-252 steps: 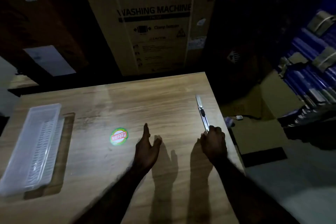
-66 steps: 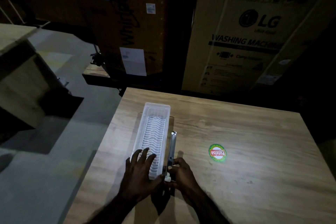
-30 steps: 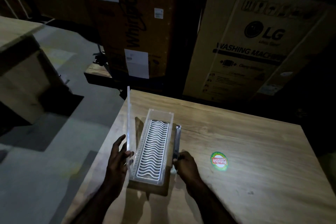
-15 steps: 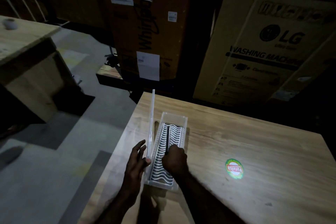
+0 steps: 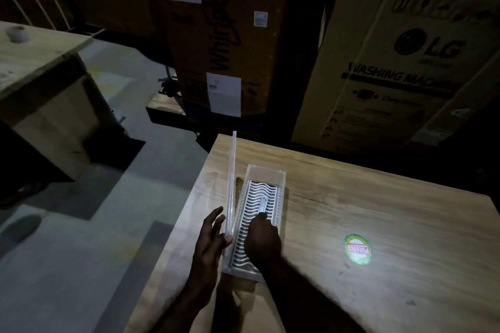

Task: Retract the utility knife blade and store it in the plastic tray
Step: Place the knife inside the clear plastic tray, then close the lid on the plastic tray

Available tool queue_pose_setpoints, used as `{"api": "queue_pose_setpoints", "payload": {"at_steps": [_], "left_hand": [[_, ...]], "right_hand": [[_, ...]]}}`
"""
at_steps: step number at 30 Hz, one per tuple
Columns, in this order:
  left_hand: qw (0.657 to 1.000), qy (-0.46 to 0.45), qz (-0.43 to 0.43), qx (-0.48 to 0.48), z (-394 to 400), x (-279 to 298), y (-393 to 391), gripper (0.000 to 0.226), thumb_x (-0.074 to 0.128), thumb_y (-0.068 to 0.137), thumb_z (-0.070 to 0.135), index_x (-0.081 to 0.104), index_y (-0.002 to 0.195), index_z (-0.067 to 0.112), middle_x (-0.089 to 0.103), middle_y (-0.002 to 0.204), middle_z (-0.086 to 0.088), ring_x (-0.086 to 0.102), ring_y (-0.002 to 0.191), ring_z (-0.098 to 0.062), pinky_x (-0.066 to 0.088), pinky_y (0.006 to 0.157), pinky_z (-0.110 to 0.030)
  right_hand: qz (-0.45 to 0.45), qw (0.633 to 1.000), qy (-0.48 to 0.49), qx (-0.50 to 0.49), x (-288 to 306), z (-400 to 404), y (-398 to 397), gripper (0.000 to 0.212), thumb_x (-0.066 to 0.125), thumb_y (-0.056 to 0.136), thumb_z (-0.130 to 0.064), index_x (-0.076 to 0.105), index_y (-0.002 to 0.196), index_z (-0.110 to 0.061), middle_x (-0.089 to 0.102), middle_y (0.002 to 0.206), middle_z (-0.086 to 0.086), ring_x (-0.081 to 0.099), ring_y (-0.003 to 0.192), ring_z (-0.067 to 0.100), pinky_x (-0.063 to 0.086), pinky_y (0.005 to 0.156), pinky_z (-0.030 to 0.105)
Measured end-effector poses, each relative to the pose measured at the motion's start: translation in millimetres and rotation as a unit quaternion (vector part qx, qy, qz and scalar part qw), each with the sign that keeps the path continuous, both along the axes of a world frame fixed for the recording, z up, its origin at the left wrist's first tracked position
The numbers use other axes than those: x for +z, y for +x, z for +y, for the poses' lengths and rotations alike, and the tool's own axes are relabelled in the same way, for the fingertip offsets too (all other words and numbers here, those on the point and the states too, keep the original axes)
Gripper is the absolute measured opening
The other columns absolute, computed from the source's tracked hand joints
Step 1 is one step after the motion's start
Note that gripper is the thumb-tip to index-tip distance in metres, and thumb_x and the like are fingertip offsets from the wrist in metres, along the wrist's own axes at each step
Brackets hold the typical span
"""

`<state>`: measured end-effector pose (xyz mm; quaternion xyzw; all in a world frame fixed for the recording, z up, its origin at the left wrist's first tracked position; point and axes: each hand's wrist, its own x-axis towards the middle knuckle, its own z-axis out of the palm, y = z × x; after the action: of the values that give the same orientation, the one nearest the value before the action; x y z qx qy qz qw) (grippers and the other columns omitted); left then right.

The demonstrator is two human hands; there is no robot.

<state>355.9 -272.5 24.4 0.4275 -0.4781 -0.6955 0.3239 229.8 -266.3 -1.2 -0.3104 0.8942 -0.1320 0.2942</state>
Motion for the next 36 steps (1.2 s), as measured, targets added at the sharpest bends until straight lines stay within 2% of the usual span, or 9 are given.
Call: {"api": "queue_pose_setpoints", "payload": {"at_steps": [7, 10, 12, 15, 17, 22, 27, 32, 36], "left_hand": [[1.000, -0.008, 0.014, -0.006, 0, 0, 0, 0.069, 0.066, 0.062, 0.039, 0.049, 0.129, 0.034, 0.049, 0.142, 0.000, 0.043, 0.133, -0.021, 0.035, 0.111, -0.048], [1.000, -0.025, 0.004, -0.011, 2, 1, -1, 0.072, 0.065, 0.061, 0.038, 0.047, 0.131, 0.031, 0.051, 0.138, -0.001, 0.058, 0.114, -0.006, 0.049, 0.093, -0.028], [0.999, -0.041, -0.011, -0.012, 2, 1, -1, 0.071, 0.064, 0.062, 0.033, 0.047, 0.131, 0.029, 0.053, 0.136, 0.000, 0.062, 0.102, 0.000, 0.052, 0.087, -0.021], [0.995, -0.073, -0.060, -0.022, 4, -4, -2, 0.073, 0.066, 0.060, 0.039, 0.046, 0.130, 0.034, 0.049, 0.140, 0.006, 0.049, 0.126, -0.013, 0.040, 0.107, -0.042], [0.991, -0.089, -0.094, -0.032, 8, -8, -3, 0.076, 0.068, 0.057, 0.046, 0.045, 0.129, 0.040, 0.048, 0.140, 0.016, 0.043, 0.130, -0.007, 0.035, 0.110, -0.043], [0.968, -0.165, -0.177, -0.067, 21, -6, -12, 0.074, 0.073, 0.056, 0.053, 0.038, 0.121, 0.056, 0.046, 0.109, 0.057, 0.045, 0.100, 0.029, 0.041, 0.080, -0.007], [0.935, -0.226, -0.265, -0.072, 37, -16, -25, 0.090, 0.075, 0.054, 0.048, 0.036, 0.135, 0.038, 0.047, 0.140, 0.012, 0.046, 0.126, -0.013, 0.042, 0.104, -0.040], [0.903, -0.266, -0.325, -0.086, 49, -24, -35, 0.096, 0.063, 0.055, 0.060, 0.029, 0.141, 0.034, 0.029, 0.152, 0.007, 0.023, 0.142, -0.023, 0.018, 0.114, -0.034], [0.873, -0.286, -0.385, -0.092, 56, -23, -41, 0.092, 0.065, 0.058, 0.061, 0.036, 0.139, 0.030, 0.033, 0.153, -0.003, 0.029, 0.140, -0.033, 0.028, 0.113, -0.048]], "right_hand": [[0.074, 0.993, 0.022, 0.088, 2, 2, 0, 0.031, 0.031, 0.097, -0.010, 0.048, 0.123, -0.003, 0.062, 0.123, 0.012, 0.061, 0.114, 0.031, 0.049, 0.092, 0.036], [0.063, 0.993, -0.001, 0.100, 8, 3, -6, 0.020, 0.036, 0.095, -0.009, 0.054, 0.097, -0.019, 0.062, 0.120, 0.013, 0.061, 0.112, 0.032, 0.048, 0.084, 0.035], [0.097, 0.989, -0.039, 0.108, 16, 4, -10, 0.020, 0.041, 0.089, -0.006, 0.054, 0.104, -0.012, 0.062, 0.116, 0.014, 0.061, 0.109, 0.035, 0.050, 0.085, 0.039], [0.137, 0.982, -0.098, 0.084, 27, 7, -22, 0.029, 0.054, 0.076, -0.006, 0.056, 0.105, -0.008, 0.059, 0.111, 0.014, 0.056, 0.108, 0.037, 0.050, 0.084, 0.041], [0.142, 0.982, -0.099, 0.076, 28, 12, -33, 0.033, 0.063, 0.070, -0.012, 0.058, 0.103, -0.008, 0.057, 0.110, 0.015, 0.052, 0.107, 0.038, 0.048, 0.086, 0.042], [0.054, 0.983, -0.173, -0.031, 19, 21, -48, 0.022, 0.057, 0.082, -0.011, 0.065, 0.103, -0.007, 0.064, 0.111, 0.015, 0.059, 0.107, 0.034, 0.046, 0.090, 0.037], [-0.021, 0.967, -0.218, -0.127, 12, 33, -56, 0.021, 0.056, 0.087, -0.012, 0.071, 0.101, -0.011, 0.075, 0.104, 0.013, 0.066, 0.103, 0.030, 0.048, 0.087, 0.031], [-0.062, 0.960, -0.224, -0.158, 4, 42, -54, 0.027, 0.051, 0.089, -0.018, 0.073, 0.106, -0.017, 0.075, 0.106, 0.009, 0.066, 0.107, 0.027, 0.048, 0.088, 0.030], [-0.070, 0.954, -0.235, -0.170, 6, 44, -54, 0.028, 0.050, 0.093, -0.026, 0.073, 0.108, -0.017, 0.075, 0.107, 0.010, 0.064, 0.108, 0.029, 0.047, 0.087, 0.030]]}}
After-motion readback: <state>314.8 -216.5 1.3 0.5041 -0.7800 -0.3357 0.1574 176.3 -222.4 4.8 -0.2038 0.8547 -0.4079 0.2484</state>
